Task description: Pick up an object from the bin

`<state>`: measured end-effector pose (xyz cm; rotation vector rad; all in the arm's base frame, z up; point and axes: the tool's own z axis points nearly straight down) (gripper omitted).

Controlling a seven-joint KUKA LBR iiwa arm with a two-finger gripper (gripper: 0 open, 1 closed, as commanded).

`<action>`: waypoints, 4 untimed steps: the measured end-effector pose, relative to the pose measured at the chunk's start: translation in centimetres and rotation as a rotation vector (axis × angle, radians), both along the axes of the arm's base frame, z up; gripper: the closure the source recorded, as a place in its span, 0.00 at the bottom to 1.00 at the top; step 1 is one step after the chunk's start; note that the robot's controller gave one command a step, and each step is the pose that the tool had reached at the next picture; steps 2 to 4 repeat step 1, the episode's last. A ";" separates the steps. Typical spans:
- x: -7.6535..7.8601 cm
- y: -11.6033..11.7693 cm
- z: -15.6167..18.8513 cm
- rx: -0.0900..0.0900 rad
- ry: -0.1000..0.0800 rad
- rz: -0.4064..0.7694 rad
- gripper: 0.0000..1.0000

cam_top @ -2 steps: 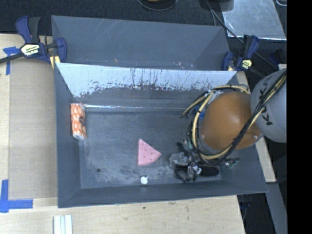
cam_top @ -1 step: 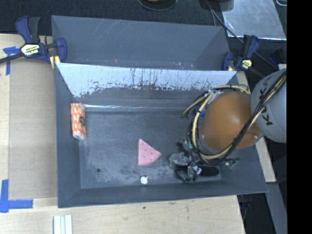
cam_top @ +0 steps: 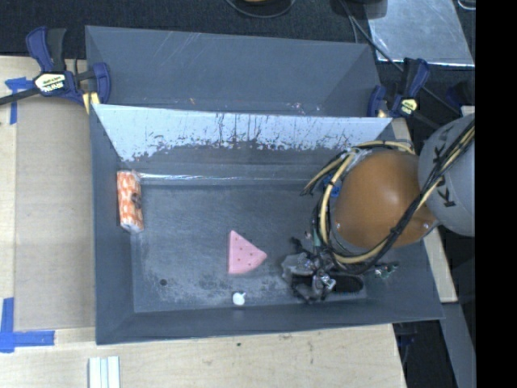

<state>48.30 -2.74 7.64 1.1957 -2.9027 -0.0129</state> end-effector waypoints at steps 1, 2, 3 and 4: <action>-0.1 0.0 1.8 0.000 0.002 -0.001 1.00; -0.1 0.0 1.8 0.000 0.002 -0.001 1.00; -0.1 0.0 1.8 0.000 0.002 -0.001 1.00; -0.1 0.0 1.8 0.000 0.002 -0.001 1.00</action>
Offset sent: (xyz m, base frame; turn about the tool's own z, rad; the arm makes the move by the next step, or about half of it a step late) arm 0.0000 0.0000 0.0713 0.0000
